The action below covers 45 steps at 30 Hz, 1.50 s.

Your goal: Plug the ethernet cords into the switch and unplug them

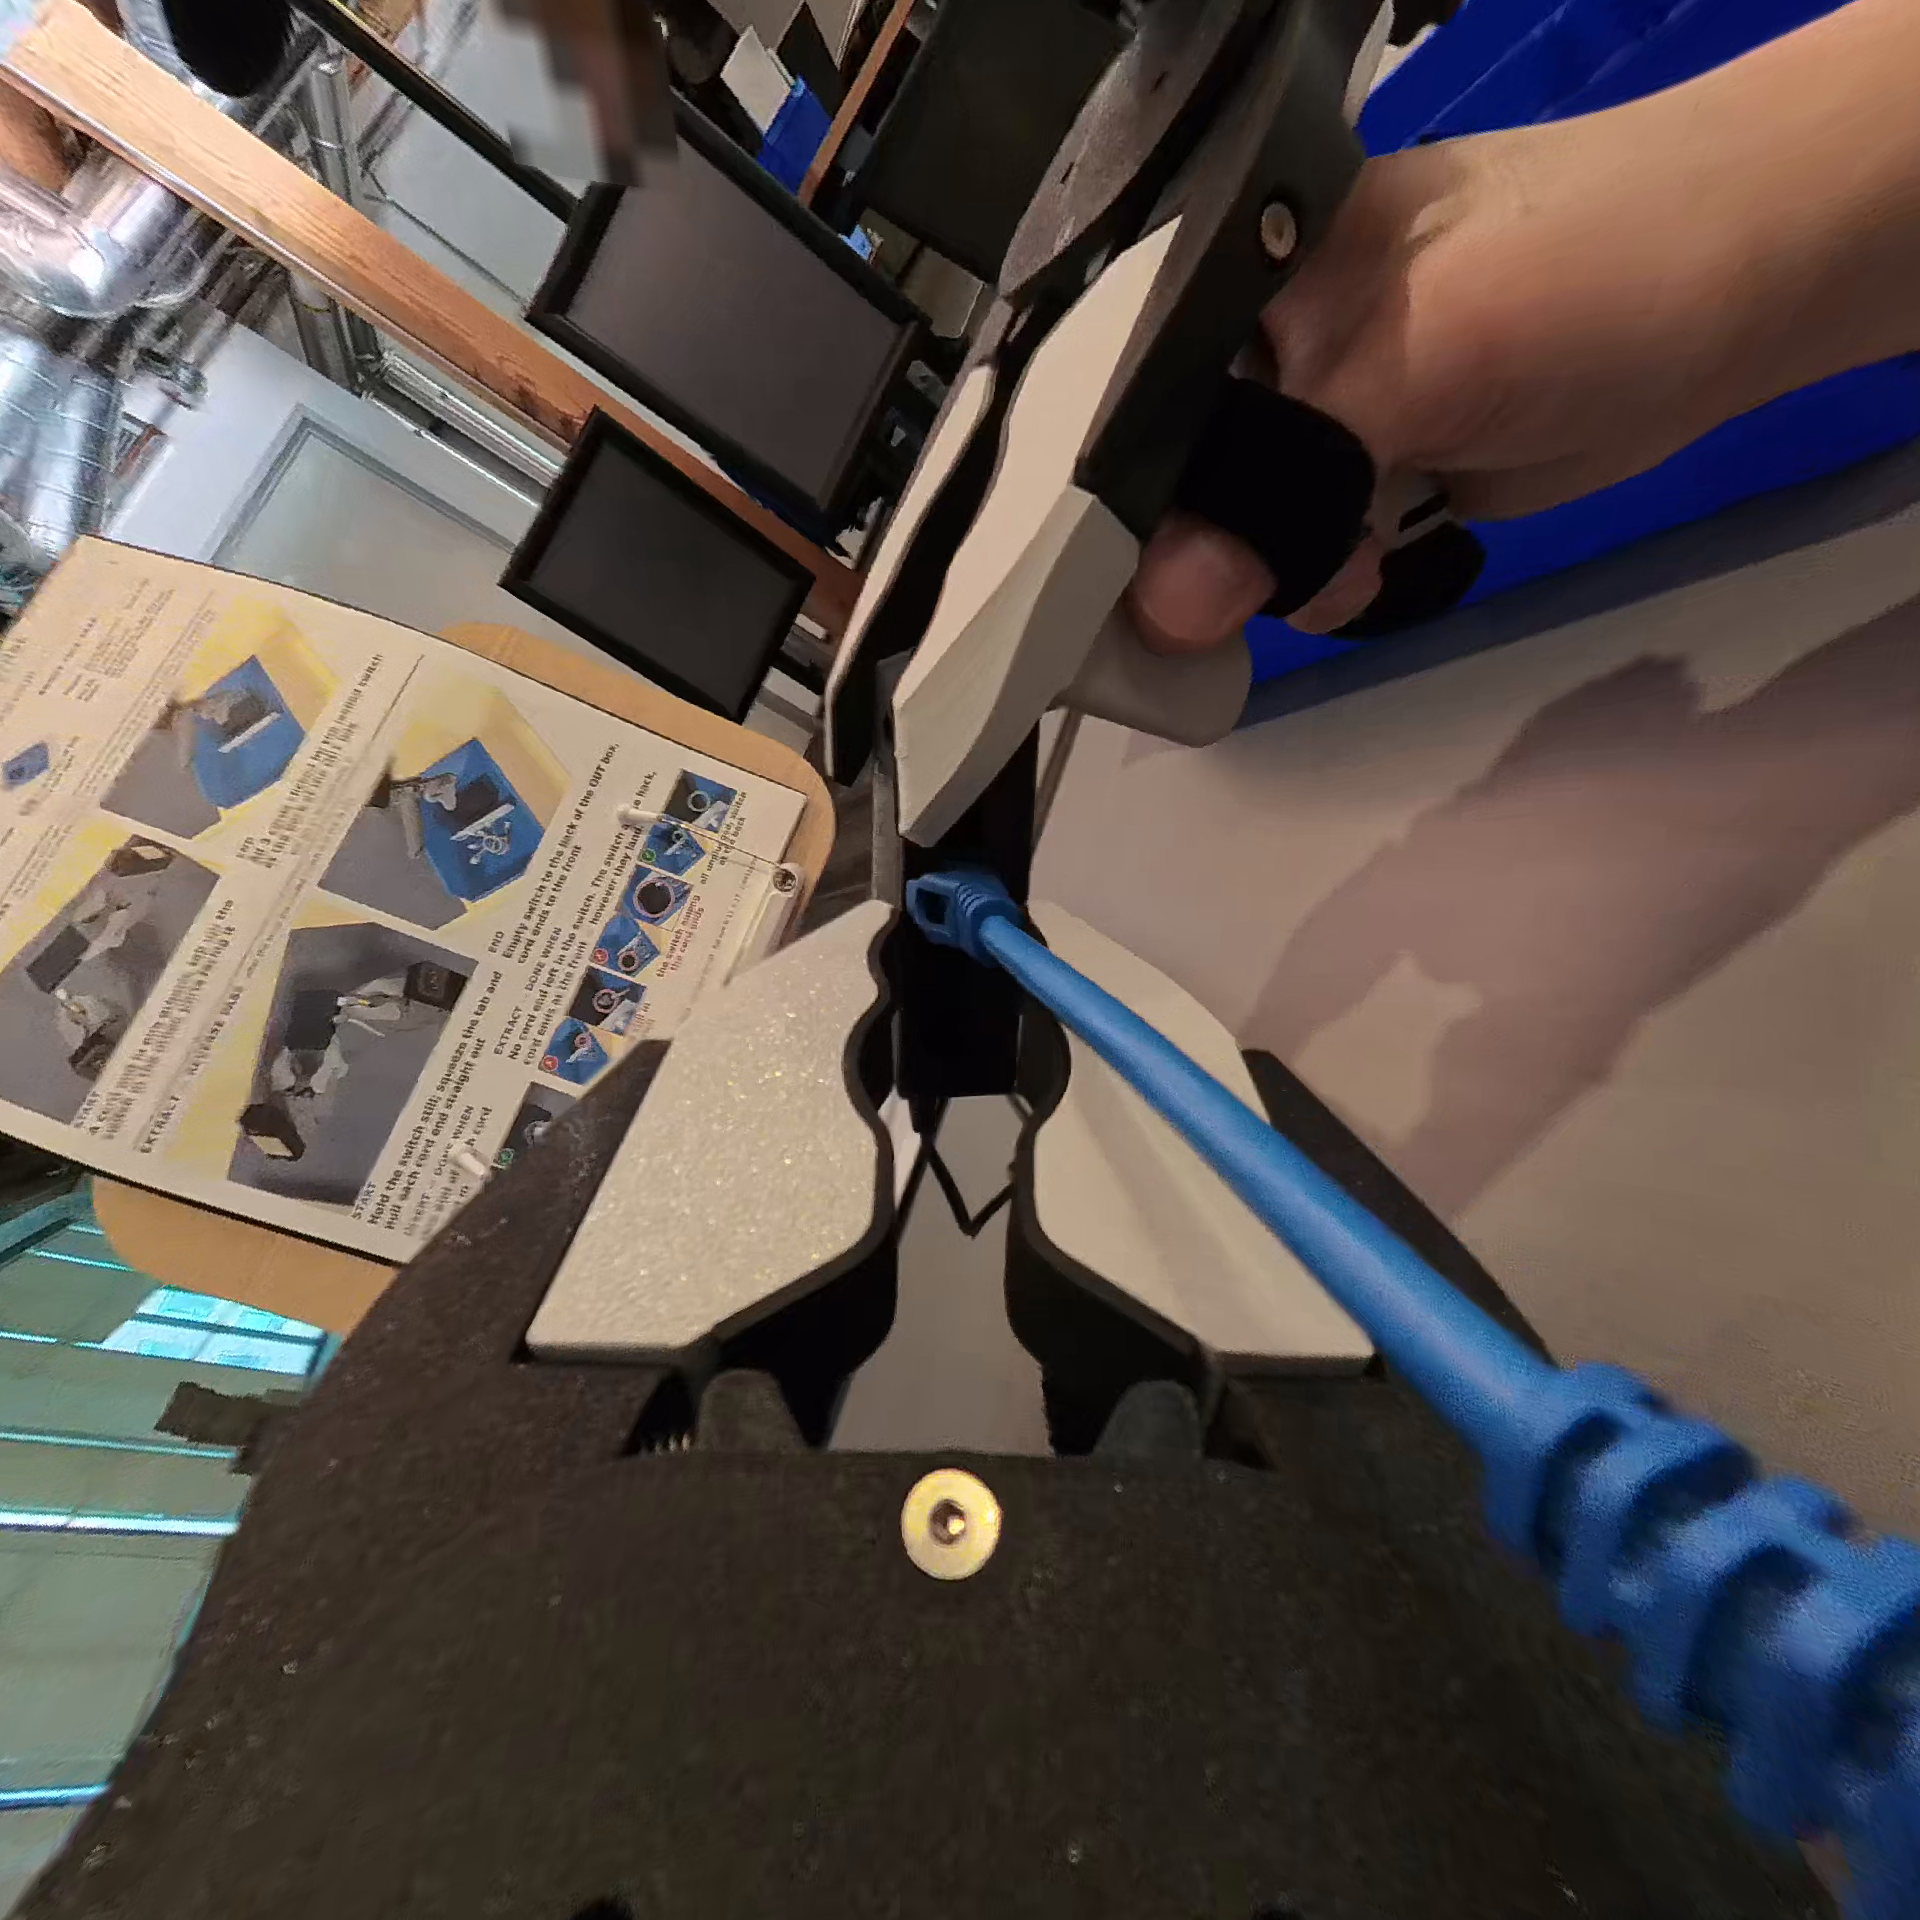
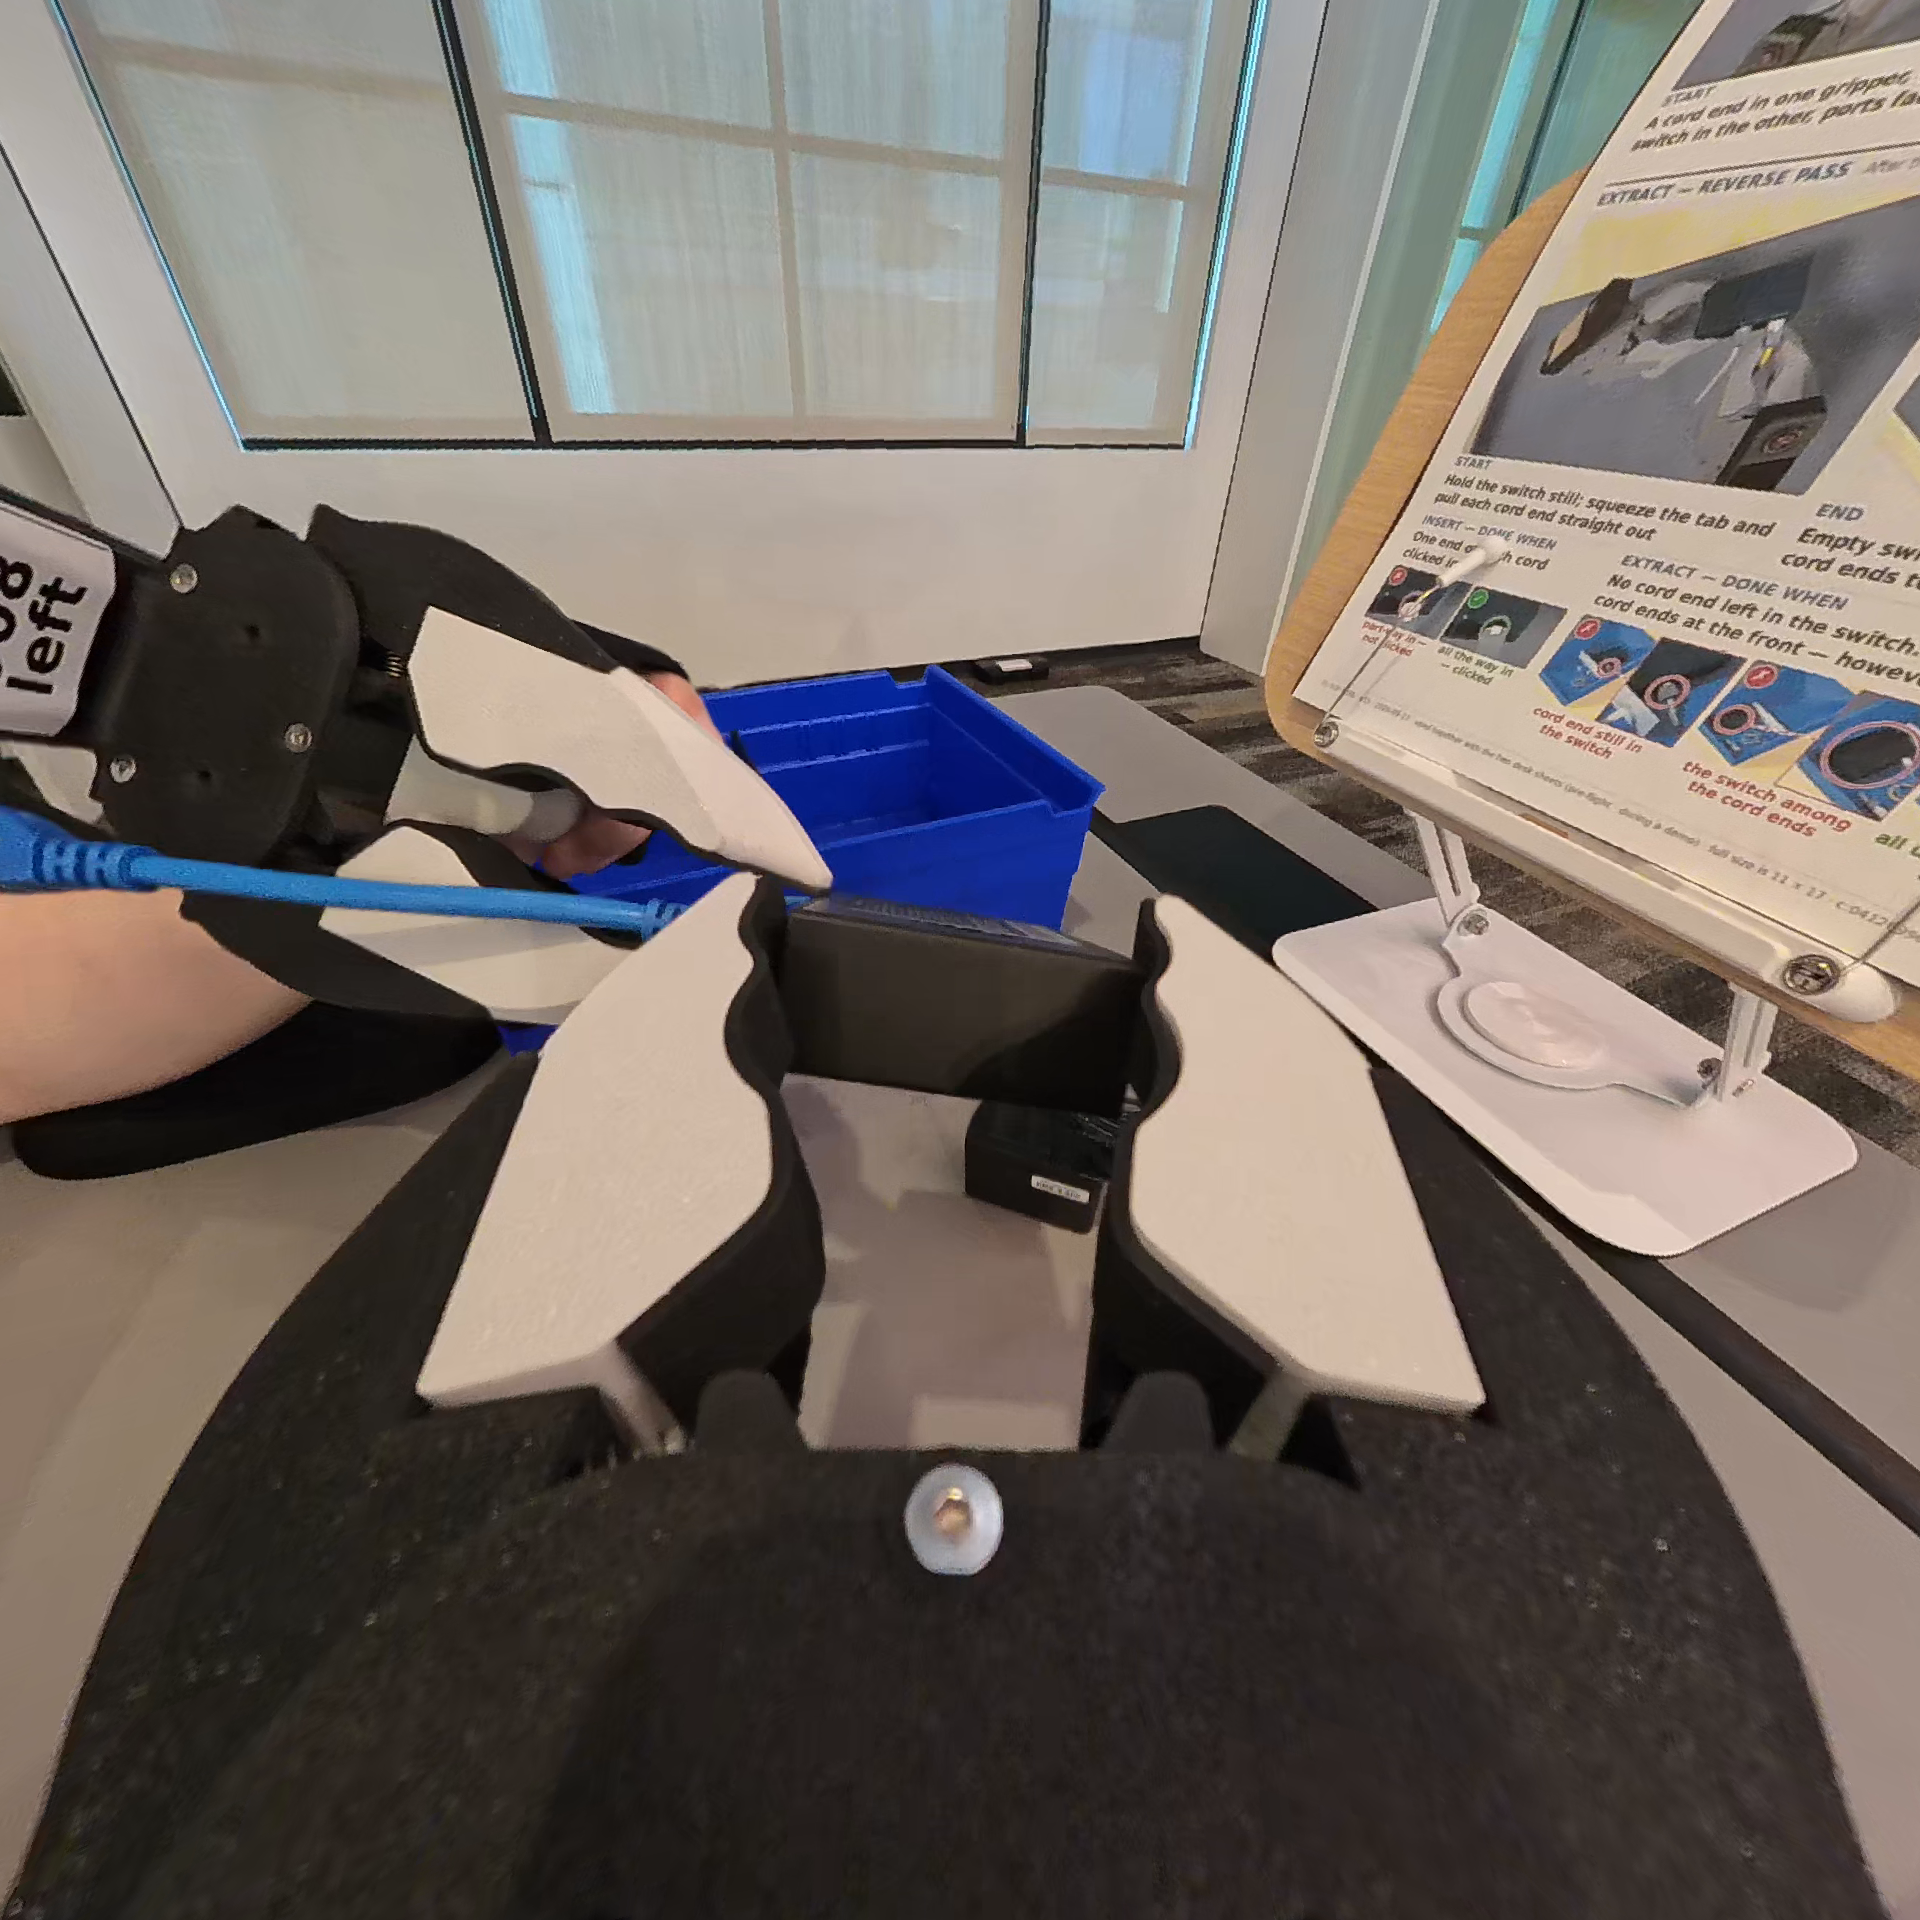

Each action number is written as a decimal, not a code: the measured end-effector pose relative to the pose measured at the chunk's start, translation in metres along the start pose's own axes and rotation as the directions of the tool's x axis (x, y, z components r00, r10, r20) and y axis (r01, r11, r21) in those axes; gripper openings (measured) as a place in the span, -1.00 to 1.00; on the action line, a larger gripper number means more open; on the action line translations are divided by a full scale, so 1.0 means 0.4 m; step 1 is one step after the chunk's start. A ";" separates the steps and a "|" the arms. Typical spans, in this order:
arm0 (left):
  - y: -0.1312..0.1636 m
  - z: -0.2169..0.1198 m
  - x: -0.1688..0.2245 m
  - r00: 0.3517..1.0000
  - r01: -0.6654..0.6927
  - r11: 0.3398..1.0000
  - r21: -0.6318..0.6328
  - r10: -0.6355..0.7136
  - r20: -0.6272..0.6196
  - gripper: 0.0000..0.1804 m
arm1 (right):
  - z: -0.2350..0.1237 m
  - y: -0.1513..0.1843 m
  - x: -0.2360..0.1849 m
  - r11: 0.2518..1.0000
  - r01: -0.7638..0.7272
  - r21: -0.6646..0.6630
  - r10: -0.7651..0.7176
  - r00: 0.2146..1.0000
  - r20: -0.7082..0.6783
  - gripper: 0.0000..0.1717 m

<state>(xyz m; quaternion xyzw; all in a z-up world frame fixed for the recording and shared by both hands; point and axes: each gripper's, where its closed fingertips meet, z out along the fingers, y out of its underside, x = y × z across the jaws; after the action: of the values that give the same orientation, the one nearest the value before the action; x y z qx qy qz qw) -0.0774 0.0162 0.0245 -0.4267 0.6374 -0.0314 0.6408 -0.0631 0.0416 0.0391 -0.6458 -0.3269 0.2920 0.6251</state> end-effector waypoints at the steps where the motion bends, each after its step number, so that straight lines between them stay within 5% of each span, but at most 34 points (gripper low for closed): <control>1: -0.003 -0.001 -0.004 1.000 -0.019 1.000 0.005 0.019 0.022 -0.81 | 0.000 -0.001 0.000 1.000 -0.009 0.009 0.009 1.000 0.001 -0.26; 21: 0.005 0.011 0.026 0.995 -0.097 0.995 -0.020 0.097 0.006 -0.87 | -0.002 0.012 0.002 0.998 -0.006 -0.065 0.006 1.000 0.012 -0.26; 35: -0.003 0.006 0.027 0.990 -0.137 0.990 -0.034 0.138 0.011 -0.87 | -0.015 0.084 -0.024 0.912 -0.233 -0.338 0.282 0.954 0.104 -0.21; 39: -0.009 0.001 0.019 0.974 -0.217 0.975 -0.049 0.219 0.054 -0.86 | -0.018 0.074 -0.024 0.934 -0.147 -0.326 0.188 0.978 0.095 -0.22; 45: -0.021 -0.003 0.016 0.989 -0.141 0.990 -0.018 0.142 0.039 -0.82 | -0.016 0.056 -0.025 0.958 -0.042 -0.285 0.069 0.994 0.086 -0.22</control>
<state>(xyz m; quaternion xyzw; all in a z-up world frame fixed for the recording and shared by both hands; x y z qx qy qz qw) -0.0732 0.0065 0.0246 -0.3860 0.6531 0.0278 0.6509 -0.0630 0.0298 0.0167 -0.7227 -0.3764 0.2901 0.5019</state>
